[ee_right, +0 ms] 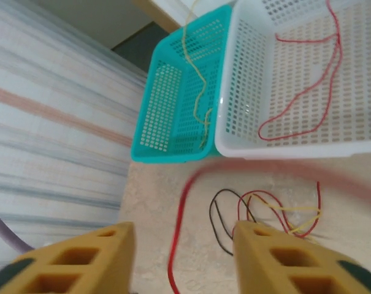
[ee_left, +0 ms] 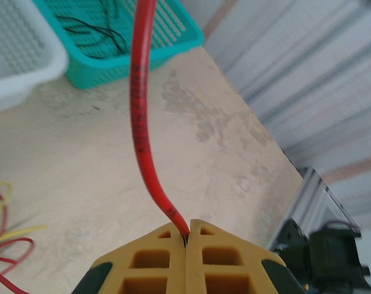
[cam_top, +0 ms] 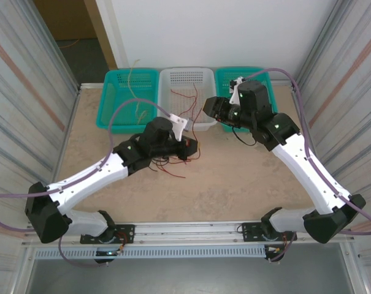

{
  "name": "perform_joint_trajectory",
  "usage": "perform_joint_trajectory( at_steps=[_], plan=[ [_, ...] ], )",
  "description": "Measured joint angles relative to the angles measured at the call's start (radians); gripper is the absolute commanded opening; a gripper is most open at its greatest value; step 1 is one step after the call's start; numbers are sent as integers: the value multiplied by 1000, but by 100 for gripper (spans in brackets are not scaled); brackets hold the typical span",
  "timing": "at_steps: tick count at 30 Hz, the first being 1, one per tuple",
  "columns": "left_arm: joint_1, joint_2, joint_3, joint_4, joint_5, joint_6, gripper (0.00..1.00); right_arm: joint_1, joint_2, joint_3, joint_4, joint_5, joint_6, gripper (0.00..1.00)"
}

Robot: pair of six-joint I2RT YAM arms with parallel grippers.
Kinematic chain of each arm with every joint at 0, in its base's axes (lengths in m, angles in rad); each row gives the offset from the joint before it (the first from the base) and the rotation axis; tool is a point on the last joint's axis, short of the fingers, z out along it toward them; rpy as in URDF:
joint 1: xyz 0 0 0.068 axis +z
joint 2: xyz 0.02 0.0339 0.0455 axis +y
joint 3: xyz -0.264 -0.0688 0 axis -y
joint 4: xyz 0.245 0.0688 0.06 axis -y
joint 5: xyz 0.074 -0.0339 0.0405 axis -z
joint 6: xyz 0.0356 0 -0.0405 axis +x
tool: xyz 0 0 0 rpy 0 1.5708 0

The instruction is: Untangle the cables

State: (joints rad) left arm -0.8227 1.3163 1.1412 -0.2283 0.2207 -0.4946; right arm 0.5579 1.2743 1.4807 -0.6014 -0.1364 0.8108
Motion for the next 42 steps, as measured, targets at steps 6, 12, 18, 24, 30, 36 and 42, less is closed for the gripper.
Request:
perform_joint_trajectory(
  at_steps=[6,12,18,24,30,36,42],
  plan=[
    [208,158,237,-61,50,0,0,-123,-106,-162,-40,5,27,69],
    [336,395,486,-56,121,11,0,-112,-211,-317,-60,-16,69,65],
    [371,646,738,-71,151,13,54,-13,-234,-374,-85,1,80,64],
    [377,726,779,-105,152,-10,73,-2,-233,-374,-101,33,76,65],
    [377,611,639,-106,154,-10,68,10,-172,-363,-102,44,63,65],
    [369,285,347,-85,154,-7,67,63,29,-309,-109,56,-4,63],
    [345,-104,4,-99,148,-11,66,138,271,-172,-127,63,-87,61]
  ],
)
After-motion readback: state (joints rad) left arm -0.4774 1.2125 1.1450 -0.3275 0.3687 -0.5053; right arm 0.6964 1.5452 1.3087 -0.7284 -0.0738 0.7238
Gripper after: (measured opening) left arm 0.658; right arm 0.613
